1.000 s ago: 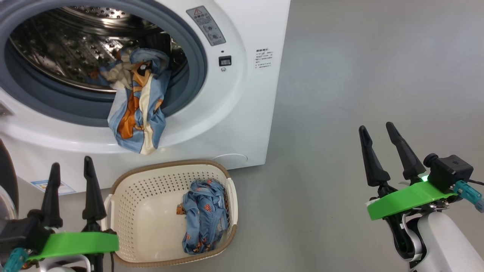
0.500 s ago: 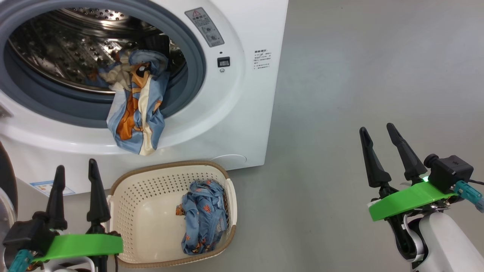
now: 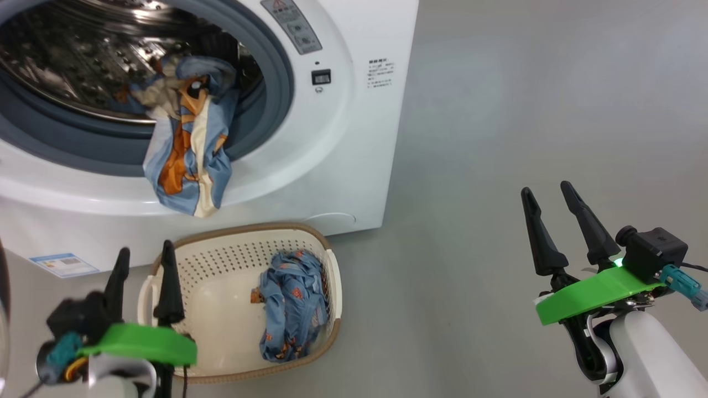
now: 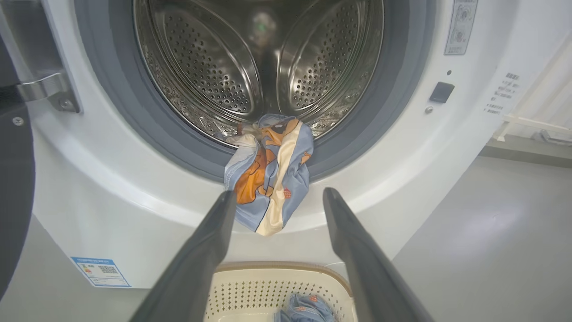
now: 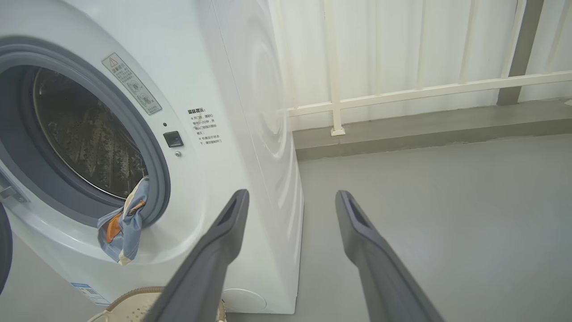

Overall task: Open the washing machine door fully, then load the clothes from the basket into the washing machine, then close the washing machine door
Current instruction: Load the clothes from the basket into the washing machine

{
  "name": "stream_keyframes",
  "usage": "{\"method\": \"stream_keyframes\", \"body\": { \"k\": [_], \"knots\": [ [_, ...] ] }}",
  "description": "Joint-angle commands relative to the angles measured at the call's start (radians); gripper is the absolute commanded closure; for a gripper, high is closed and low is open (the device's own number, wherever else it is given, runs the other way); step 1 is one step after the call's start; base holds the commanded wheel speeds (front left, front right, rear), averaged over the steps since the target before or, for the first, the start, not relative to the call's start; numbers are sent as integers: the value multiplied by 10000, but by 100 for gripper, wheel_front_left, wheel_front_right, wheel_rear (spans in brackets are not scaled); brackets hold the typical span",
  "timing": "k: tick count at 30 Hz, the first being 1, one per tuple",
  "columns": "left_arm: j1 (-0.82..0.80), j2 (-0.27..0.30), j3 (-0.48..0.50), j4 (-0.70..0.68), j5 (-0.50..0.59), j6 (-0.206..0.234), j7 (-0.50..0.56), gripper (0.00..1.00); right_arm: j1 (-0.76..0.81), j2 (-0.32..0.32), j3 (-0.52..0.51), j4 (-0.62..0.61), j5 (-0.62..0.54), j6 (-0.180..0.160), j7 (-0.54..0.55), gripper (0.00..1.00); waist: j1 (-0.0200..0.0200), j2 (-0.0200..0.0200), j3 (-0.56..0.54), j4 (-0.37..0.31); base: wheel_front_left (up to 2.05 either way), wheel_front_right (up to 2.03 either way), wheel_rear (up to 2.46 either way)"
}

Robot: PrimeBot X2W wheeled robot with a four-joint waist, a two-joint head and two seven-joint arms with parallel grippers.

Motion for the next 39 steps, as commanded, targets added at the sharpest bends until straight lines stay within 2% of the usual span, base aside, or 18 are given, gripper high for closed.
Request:
{"method": "stream_keyframes", "body": {
  "k": [1, 13, 19, 30, 39],
  "knots": [
    [-583, 333, 217, 113, -22, -87, 24, 0, -240, -10, 173, -248, -3, 56, -80, 0, 1, 0, 230, -139, 0, 0, 0],
    [-3408, 996, -532, 4142, -278, -222, -41, 0, -674, 322, -31, -556, -134, 56, -80, 0, 1, 0, 1652, -997, 0, 0, 0],
    [-5084, 1604, -620, 5976, -413, -234, -125, 0, -877, 605, -150, -838, -254, 56, -80, 0, 1, 0, 2694, -1505, 0, 0, 0],
    [-6635, 2103, -795, 7498, -450, -202, -346, 0, -1133, 917, -181, -1115, -302, 56, -80, 0, 1, 0, 3558, -1946, 0, 0, 0],
    [-7265, 2477, -237, 8166, -816, 590, -474, 0, -1139, 1058, -266, -1161, -351, 56, -80, 0, 1, 0, 3769, -2028, 0, 0, 0]
  ]
}}
